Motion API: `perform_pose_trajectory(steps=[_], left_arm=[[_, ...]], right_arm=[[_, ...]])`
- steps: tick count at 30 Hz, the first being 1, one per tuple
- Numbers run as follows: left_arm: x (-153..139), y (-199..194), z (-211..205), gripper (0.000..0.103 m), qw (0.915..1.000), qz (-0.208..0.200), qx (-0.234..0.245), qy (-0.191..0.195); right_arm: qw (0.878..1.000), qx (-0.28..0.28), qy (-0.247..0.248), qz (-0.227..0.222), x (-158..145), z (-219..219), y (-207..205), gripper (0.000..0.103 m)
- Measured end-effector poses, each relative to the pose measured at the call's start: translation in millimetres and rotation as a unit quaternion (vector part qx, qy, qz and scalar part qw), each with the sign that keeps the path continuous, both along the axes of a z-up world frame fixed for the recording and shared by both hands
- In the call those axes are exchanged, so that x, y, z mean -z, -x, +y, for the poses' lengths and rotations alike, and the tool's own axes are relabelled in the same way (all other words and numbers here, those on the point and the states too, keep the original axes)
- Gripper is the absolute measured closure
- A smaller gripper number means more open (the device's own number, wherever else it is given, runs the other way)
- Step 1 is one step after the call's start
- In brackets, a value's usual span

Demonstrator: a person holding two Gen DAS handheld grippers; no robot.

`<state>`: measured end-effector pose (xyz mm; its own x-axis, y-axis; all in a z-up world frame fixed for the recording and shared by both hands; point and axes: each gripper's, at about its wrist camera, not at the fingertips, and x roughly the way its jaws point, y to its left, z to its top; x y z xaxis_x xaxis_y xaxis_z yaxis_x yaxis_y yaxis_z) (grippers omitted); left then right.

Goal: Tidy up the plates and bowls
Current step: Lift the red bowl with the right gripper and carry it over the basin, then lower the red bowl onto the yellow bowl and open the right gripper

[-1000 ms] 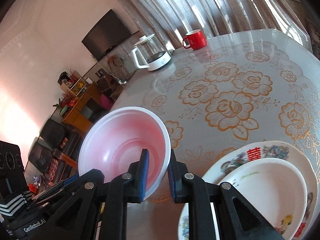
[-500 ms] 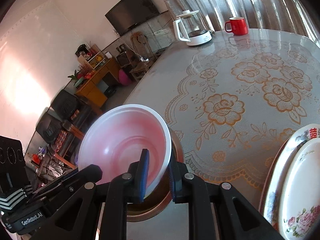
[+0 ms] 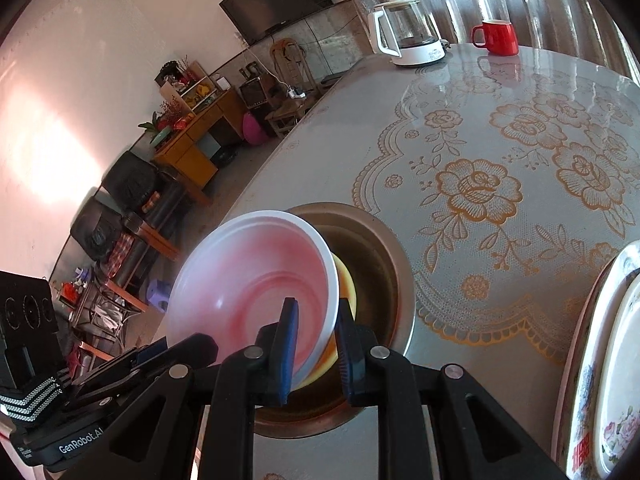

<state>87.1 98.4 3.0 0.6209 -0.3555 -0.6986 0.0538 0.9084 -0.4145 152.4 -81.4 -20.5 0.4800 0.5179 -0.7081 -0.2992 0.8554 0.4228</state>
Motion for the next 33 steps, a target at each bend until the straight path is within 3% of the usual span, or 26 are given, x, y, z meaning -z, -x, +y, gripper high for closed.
perform_pose_trajectory(steps=[10, 18, 33], left_arm=[[10.1, -6.0, 0.0, 0.065, 0.9997, 0.009, -0.008, -0.021], [10.2, -6.4, 0.5, 0.061, 0.9995, 0.002, -0.008, -0.029], [8.6, -2.8, -4.5, 0.059, 0.9985, -0.009, -0.009, -0.054]], right_arm=[[1.0, -0.008, 0.018, 0.0, 6.8, 9.0, 4.0, 0.084], [1.0, -0.01, 0.02, -0.001, 6.2, 9.8, 4.6, 0.076], [0.999, -0.007, 0.045, -0.02, 9.9, 11.6, 12.0, 0.077]])
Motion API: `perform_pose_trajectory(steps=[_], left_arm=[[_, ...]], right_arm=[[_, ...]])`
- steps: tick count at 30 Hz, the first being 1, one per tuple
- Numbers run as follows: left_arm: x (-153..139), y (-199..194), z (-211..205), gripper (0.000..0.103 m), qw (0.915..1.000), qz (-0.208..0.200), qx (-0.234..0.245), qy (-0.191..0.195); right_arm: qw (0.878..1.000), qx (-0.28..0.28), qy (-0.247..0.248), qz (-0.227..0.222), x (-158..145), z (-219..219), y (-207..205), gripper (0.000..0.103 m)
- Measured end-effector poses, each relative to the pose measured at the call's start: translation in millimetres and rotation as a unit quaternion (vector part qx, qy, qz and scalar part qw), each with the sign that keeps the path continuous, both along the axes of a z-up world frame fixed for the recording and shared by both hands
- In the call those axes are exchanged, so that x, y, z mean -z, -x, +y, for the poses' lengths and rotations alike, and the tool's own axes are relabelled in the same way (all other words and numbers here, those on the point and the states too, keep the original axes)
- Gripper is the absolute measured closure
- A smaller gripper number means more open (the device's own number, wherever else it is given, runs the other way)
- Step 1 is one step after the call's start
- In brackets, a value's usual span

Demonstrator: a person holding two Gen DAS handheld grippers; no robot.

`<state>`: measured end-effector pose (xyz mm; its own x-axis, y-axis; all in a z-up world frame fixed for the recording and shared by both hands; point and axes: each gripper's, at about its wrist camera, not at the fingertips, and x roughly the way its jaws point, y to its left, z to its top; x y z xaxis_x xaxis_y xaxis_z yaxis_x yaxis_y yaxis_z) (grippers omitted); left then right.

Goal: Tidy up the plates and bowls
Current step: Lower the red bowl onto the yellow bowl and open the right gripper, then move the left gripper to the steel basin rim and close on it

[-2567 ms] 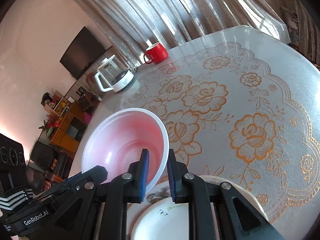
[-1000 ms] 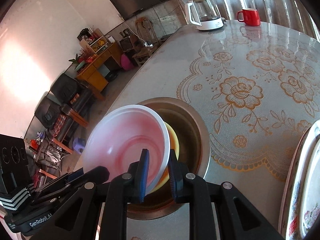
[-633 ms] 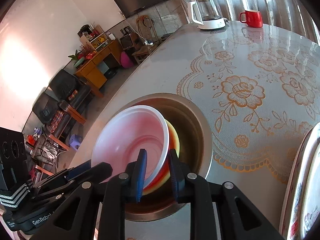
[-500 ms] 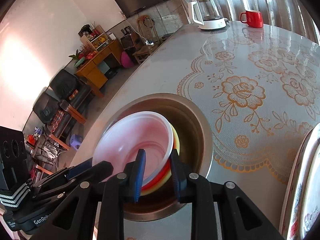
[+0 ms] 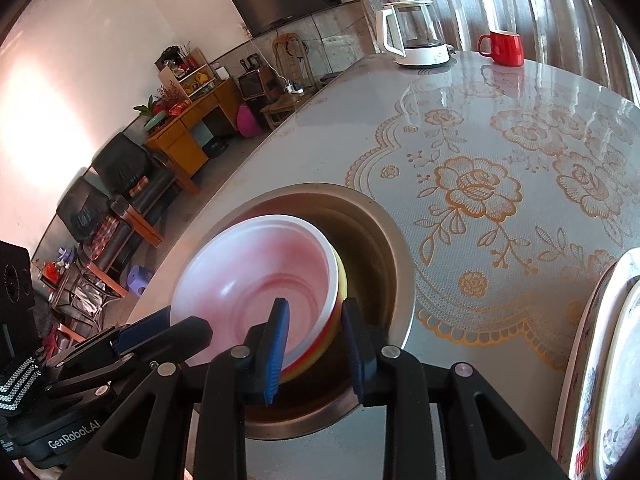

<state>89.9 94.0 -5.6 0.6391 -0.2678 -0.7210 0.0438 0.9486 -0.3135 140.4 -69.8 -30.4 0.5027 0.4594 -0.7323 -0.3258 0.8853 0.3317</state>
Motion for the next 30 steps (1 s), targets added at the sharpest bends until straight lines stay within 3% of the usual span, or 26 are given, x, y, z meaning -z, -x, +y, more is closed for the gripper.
perform_pose_trajectory(steps=[16, 30], left_arm=[[-6.2, 12.5, 9.3, 0.055, 0.9998, -0.012, -0.01, -0.008], [-1.4, 14.4, 26.2, 0.054, 0.9992, -0.008, -0.04, -0.004]], right_arm=[[1.0, -0.006, 0.026, -0.002, 0.6, 7.3, -3.0, 0.077], [0.996, -0.021, 0.088, -0.022, 3.2, 26.0, -9.0, 0.076]])
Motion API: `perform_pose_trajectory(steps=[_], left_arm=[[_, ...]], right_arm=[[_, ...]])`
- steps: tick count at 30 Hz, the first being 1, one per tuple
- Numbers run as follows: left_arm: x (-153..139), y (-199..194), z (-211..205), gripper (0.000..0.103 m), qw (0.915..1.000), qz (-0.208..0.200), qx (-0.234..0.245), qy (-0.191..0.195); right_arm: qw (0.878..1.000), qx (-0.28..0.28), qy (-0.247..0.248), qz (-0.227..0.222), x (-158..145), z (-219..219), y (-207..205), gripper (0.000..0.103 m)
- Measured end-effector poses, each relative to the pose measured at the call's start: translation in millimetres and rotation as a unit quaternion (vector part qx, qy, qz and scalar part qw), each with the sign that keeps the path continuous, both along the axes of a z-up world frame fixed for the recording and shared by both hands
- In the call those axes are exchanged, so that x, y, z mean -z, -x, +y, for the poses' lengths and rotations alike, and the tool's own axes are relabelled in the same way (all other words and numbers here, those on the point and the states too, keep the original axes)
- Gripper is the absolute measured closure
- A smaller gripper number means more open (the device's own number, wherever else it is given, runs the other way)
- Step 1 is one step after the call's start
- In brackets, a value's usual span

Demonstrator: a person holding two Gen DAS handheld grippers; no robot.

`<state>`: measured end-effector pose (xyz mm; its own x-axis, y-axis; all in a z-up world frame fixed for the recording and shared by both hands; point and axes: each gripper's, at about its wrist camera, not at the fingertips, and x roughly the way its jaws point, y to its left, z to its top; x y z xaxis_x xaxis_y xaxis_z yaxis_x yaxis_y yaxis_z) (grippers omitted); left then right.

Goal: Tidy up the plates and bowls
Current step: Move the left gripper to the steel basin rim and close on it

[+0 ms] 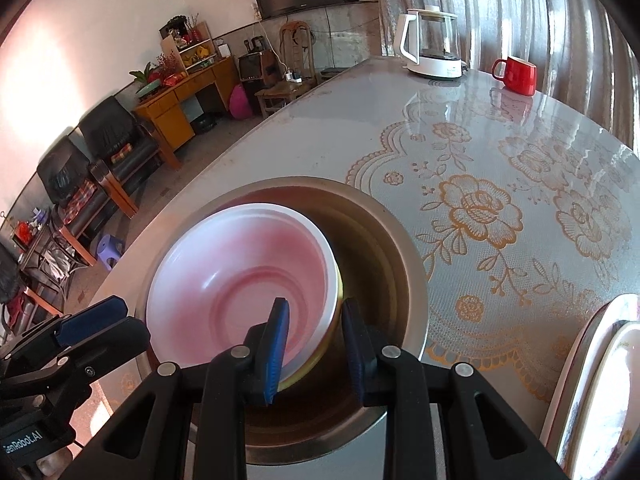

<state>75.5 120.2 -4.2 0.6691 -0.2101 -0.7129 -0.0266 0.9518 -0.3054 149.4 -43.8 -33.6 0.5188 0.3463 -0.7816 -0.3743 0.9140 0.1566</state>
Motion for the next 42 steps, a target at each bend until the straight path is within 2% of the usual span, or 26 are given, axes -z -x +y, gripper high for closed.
perform_pose_trajectory(steps=[6, 10, 12, 19, 30, 42], left_arm=[[5.6, -4.2, 1.5, 0.053, 0.9999, 0.007, -0.009, -0.008], [8.2, -6.5, -4.7, 0.053, 0.9998, 0.008, -0.003, -0.015], [9.9, -8.6, -6.6, 0.051, 0.9998, 0.01, -0.002, -0.017], [13.9, -12.4, -7.2, 0.049, 0.9998, 0.014, 0.0, -0.016], [11.4, -8.0, 0.7, 0.044, 0.9999, 0.011, -0.007, -0.003], [6.1, -1.2, 21.2, 0.046, 0.9994, 0.001, -0.033, 0.002]], right_arm=[[0.999, -0.011, 0.03, -0.015, 1.7, 6.4, 0.1, 0.078], [0.995, 0.001, 0.085, -0.05, 0.8, 11.5, -2.4, 0.081], [0.994, 0.001, 0.096, -0.059, -1.4, 11.6, -3.7, 0.081], [0.995, 0.001, 0.082, -0.054, -1.4, 7.8, -7.1, 0.082], [0.998, -0.002, 0.043, -0.047, -2.0, 3.3, -4.0, 0.074], [0.998, 0.029, -0.036, -0.049, -17.8, -25.9, 1.8, 0.072]])
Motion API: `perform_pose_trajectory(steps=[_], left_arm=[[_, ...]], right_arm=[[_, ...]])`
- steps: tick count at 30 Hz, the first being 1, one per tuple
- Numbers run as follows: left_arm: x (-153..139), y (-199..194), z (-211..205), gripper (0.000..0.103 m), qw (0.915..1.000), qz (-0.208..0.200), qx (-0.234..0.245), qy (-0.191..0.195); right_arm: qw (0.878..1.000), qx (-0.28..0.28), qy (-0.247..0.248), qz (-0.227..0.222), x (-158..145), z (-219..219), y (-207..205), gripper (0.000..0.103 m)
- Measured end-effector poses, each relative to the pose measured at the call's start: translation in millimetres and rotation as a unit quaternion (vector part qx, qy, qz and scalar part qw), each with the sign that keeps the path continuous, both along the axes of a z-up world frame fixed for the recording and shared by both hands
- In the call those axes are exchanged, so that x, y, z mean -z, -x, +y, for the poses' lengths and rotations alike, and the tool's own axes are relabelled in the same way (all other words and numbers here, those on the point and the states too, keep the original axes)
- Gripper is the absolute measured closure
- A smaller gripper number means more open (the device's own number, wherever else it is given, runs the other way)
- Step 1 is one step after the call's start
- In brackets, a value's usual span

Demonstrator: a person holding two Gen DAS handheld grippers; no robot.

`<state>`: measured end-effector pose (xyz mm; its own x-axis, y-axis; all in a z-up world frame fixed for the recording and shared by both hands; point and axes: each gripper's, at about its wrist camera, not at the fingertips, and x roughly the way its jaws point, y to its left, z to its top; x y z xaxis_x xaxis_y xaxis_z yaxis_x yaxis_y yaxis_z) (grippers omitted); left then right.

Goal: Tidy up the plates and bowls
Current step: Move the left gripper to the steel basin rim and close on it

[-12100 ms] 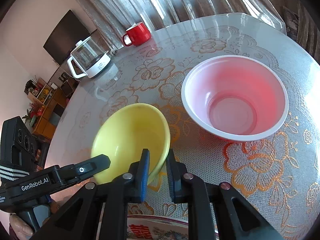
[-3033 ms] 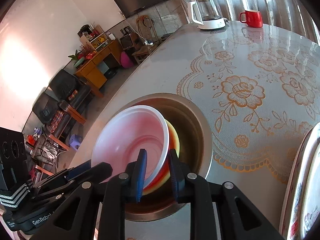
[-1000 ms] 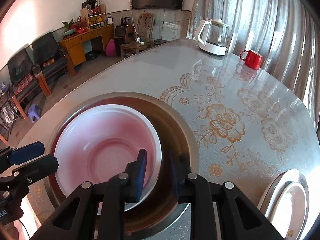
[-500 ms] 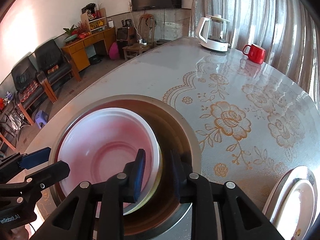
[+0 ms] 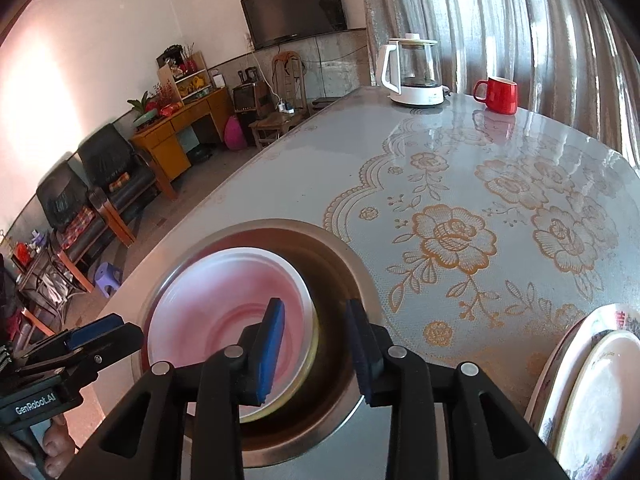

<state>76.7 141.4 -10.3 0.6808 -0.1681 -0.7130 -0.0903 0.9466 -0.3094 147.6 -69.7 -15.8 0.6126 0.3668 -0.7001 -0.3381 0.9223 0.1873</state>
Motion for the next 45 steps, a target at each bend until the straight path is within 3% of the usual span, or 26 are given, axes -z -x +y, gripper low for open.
perform_pose_trajectory(steps=[11, 26, 40, 45], left_arm=[[5.6, 0.9, 6.0, 0.051, 0.9999, 0.005, -0.007, -0.014], [11.9, -16.6, -1.2, 0.056, 0.9995, 0.018, 0.021, -0.014], [23.6, -40.7, 9.9, 0.06, 0.9972, 0.043, 0.01, 0.061], [24.7, -39.7, 5.6, 0.058, 0.9984, 0.036, 0.002, 0.043]], right_arm=[[0.995, 0.049, -0.077, 0.031, 7.8, -44.6, 4.9, 0.072], [0.994, 0.044, -0.074, 0.064, 24.5, -40.9, 6.8, 0.072], [0.995, 0.043, -0.061, 0.065, 29.2, -33.3, 3.8, 0.071], [0.995, 0.045, -0.058, 0.063, 28.9, -32.7, 3.4, 0.071]])
